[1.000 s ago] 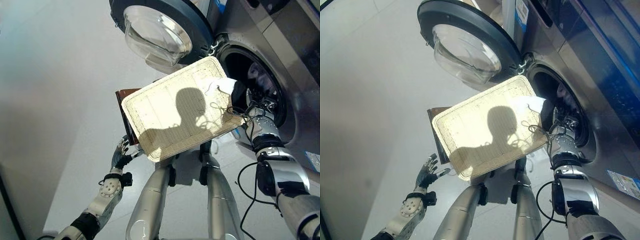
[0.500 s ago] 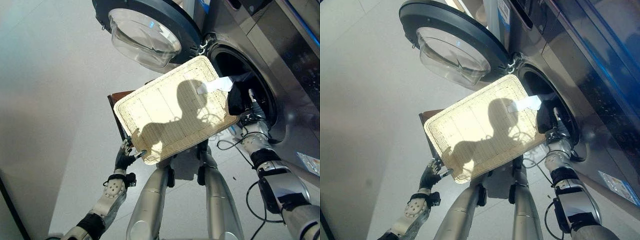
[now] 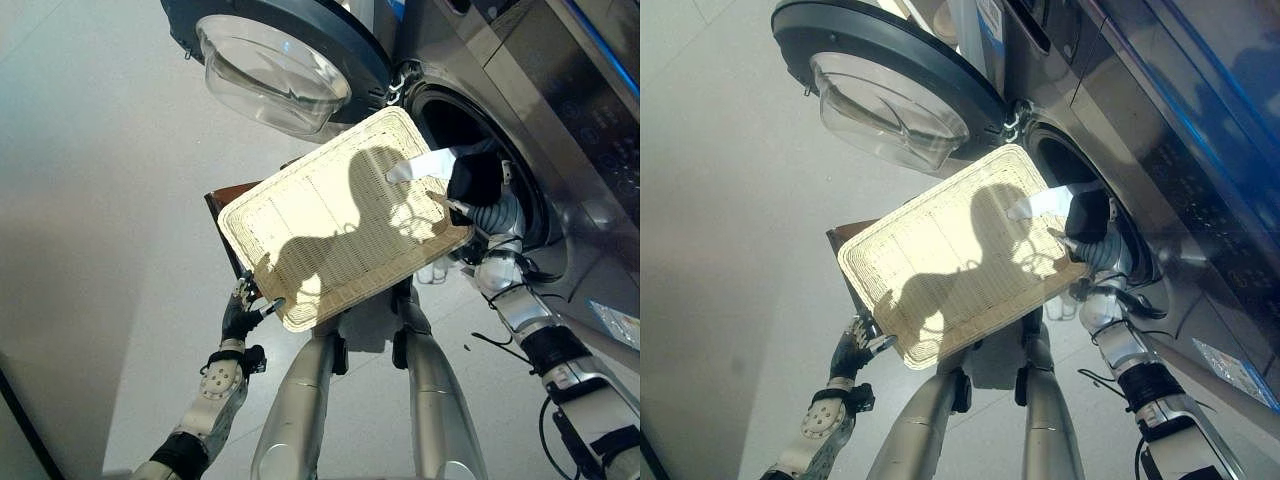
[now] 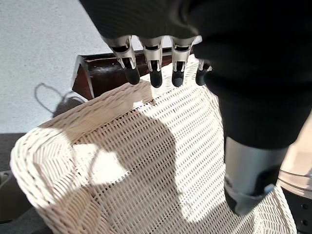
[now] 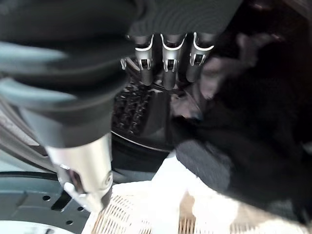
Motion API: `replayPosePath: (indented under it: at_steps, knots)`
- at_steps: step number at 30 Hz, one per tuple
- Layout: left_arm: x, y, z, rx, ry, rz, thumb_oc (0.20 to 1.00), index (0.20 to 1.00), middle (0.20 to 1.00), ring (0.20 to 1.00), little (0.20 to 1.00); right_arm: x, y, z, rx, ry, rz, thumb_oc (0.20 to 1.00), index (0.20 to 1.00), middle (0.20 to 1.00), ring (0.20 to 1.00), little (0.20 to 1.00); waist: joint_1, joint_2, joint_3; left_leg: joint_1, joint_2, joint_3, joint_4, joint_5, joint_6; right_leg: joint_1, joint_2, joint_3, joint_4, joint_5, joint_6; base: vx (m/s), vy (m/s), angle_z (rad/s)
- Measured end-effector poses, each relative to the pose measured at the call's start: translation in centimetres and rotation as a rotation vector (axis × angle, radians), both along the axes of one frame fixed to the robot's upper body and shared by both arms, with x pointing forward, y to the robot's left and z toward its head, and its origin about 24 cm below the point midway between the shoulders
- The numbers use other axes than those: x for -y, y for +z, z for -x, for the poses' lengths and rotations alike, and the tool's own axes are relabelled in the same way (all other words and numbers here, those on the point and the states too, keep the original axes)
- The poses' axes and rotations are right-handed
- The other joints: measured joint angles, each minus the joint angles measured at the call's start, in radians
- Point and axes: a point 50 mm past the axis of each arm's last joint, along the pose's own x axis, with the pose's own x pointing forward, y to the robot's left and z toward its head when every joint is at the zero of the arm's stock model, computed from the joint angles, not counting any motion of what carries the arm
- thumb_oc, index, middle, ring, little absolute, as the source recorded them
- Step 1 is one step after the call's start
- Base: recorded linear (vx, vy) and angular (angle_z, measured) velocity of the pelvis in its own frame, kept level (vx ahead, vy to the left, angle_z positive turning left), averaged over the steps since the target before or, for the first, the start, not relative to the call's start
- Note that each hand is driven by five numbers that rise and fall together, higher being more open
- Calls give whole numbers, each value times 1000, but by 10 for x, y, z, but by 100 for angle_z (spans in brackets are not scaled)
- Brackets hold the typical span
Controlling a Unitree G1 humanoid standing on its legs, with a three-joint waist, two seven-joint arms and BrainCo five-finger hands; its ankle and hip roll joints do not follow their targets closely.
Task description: Put the clothes into the washing machine.
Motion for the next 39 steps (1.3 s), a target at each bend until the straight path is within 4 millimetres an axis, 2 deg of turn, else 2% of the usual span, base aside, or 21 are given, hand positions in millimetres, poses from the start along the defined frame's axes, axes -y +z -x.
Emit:
replayPosePath:
  at_steps: [2, 4, 7, 8, 9, 12, 14, 17, 19, 20, 22, 23, 24, 26, 28, 35, 39]
  knots:
    - [0, -1, 0, -3, -7, 1, 1000, 1000, 1000, 1000, 1000, 2, 10, -5, -9, -46, 109, 1000, 1000, 1000, 1000, 1000, 0, 0, 0, -1, 0, -4, 1, 1, 0, 2, -1, -8, 0, -1, -1, 21, -9, 9]
    - [0, -1, 0, -3, -7, 1, 1000, 1000, 1000, 1000, 1000, 2, 10, -5, -9, -46, 109, 1000, 1000, 1000, 1000, 1000, 0, 0, 0, -1, 0, -4, 1, 1, 0, 2, -1, -8, 0, -1, -1, 7, -6, 8]
    - [0, -2, 1, -7, -13, 1, 1000, 1000, 1000, 1000, 1000, 8, 12, -11, -61, -147, 256, 1000, 1000, 1000, 1000, 1000, 11, 0, 0, -4, -5, -33, 6, 3, 1, 13, -6, -31, 1, -3, -3, 45, -59, 16]
    - [-1, -2, 0, -6, -19, 2, 1000, 1000, 1000, 1000, 1000, 12, 12, -17, -116, -187, 386, 1000, 1000, 1000, 1000, 1000, 4, 0, 0, -6, -6, -38, 9, 3, 1, 14, -10, -38, 2, -4, -3, 27, -41, 19]
    - [0, 0, 0, 1, -22, 7, 1000, 1000, 1000, 1000, 1000, 20, 13, -17, -136, -234, 427, 1000, 1000, 1000, 1000, 1000, 5, 0, 0, -11, -6, -44, 11, 5, 1, 13, -12, -47, 3, -7, -3, 30, -47, 26]
    - [-1, 0, 0, -2, -26, 2, 1000, 1000, 1000, 1000, 1000, 38, 22, -17, -171, -341, 496, 1000, 1000, 1000, 1000, 1000, 25, 0, 0, -19, -8, -66, 12, 11, -4, 11, -14, -63, 9, -14, -6, 29, -52, 20]
    - [-5, -1, 2, -9, -23, -10, 1000, 1000, 1000, 1000, 1000, 41, 24, -20, -201, -362, 510, 1000, 1000, 1000, 1000, 1000, 33, 0, 0, -24, -8, -78, 12, 12, -6, 11, -14, -74, 11, -18, -4, 24, -76, 13]
    - [-14, 3, 1, 1, -27, -38, 1000, 1000, 1000, 1000, 1000, 53, 24, -24, -355, -394, 614, 1000, 1000, 1000, 1000, 1000, 48, 0, 0, -38, -8, -103, 15, 17, -12, 6, -15, -97, 11, -22, -9, 22, -101, 19]
    - [-18, 5, 1, 2, -23, -36, 1000, 1000, 1000, 1000, 1000, 64, 21, -27, -493, -418, 631, 1000, 1000, 1000, 1000, 1000, 64, 0, 0, -47, -7, -112, 17, 18, -14, 0, -15, -106, 17, -25, -14, 18, -74, 13]
    - [-18, 5, 1, 2, -23, -36, 1000, 1000, 1000, 1000, 1000, 64, 21, -27, -493, -418, 631, 1000, 1000, 1000, 1000, 1000, 64, 0, 0, -47, -7, -112, 17, 18, -14, 0, -15, -106, 17, -25, -14, 21, -88, 7]
    - [-18, 5, 1, 2, -34, -36, 1000, 1000, 1000, 1000, 1000, 82, 14, -27, -662, -468, 649, 1000, 1000, 1000, 1000, 1000, 85, -1, 0, -50, -8, -120, 16, 20, -16, -3, -16, -113, 22, -30, -13, 33, -110, 5]
    - [-18, 5, 1, 2, -34, -36, 1000, 1000, 1000, 1000, 1000, 82, 14, -27, -662, -468, 649, 1000, 1000, 1000, 1000, 1000, 85, -1, 0, -50, -8, -120, 16, 20, -16, -3, -16, -113, 22, -30, -13, 34, -111, 15]
    - [-18, 7, 0, 8, -42, -39, 1000, 1000, 1000, 1000, 1000, 97, 7, -24, -787, -511, 648, 1000, 1000, 1000, 1000, 1000, 91, -1, 0, -51, -10, -137, 13, 23, -21, -1, -16, -123, 23, -35, -13, 30, -106, 21]
    - [-20, 12, -1, 21, -60, -51, 1000, 1000, 1000, 1000, 1000, 116, 0, -16, -909, -557, 605, 1000, 1000, 1000, 1000, 1000, 103, -1, 0, -60, -9, -162, 13, 28, -26, 0, -14, -131, 24, -42, -15, 46, -142, 31]
    - [-24, 14, -2, 16, -68, -69, 1000, 1000, 1000, 1000, 1000, 122, -6, -12, -995, -552, 573, 1000, 1000, 1000, 1000, 1000, 119, -2, 1, -65, -6, -174, 14, 31, -32, -2, -12, -138, 26, -47, -20, 36, -130, 19]
    - [-21, 18, -3, 20, -87, -70, 1000, 1000, 1000, 1000, 1000, 124, 1, -14, -1056, -533, 518, 1000, 1000, 1000, 1000, 1000, 126, -3, 1, -87, -9, -205, 18, 39, -42, -23, -16, -163, 56, -67, -22, 40, -103, 11]
    - [-23, 24, -4, 35, -95, -81, 1000, 1000, 1000, 1000, 1000, 125, 11, -15, -1038, -554, 495, 1000, 1000, 1000, 1000, 1000, 140, -2, 1, -143, -10, -213, 32, 44, -51, -92, -23, -167, 103, -81, -37, 34, -66, 5]
